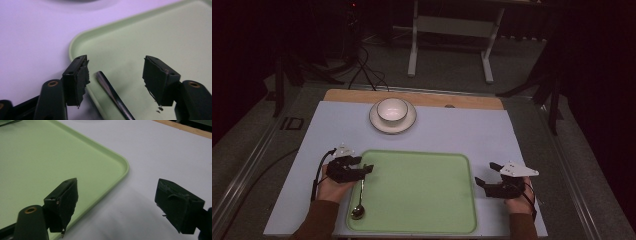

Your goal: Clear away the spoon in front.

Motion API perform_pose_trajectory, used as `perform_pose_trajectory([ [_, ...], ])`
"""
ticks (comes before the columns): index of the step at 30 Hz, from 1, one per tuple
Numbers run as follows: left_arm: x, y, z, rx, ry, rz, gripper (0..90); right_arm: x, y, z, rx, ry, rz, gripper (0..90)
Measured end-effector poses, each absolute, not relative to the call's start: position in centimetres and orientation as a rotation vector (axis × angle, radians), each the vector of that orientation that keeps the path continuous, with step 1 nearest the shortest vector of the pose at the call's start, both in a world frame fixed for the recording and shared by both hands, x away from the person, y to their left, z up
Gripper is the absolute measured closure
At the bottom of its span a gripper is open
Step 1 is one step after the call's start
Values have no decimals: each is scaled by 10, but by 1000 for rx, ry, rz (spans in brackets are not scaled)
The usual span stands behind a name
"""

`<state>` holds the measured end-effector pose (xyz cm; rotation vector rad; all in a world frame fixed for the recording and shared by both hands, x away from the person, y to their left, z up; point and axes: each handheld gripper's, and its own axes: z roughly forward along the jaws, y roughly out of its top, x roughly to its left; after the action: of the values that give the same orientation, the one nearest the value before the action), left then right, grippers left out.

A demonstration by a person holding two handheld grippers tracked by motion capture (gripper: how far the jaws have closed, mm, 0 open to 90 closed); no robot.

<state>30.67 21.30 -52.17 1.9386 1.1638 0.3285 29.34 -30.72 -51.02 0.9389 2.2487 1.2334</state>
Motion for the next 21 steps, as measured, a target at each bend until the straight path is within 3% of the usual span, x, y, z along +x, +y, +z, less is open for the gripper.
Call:
perform_pose_trajectory([
  [21, 292, 246, -495, 1780, 1221, 482, 373, 292, -317, -506, 959, 2201, 1262, 185],
])
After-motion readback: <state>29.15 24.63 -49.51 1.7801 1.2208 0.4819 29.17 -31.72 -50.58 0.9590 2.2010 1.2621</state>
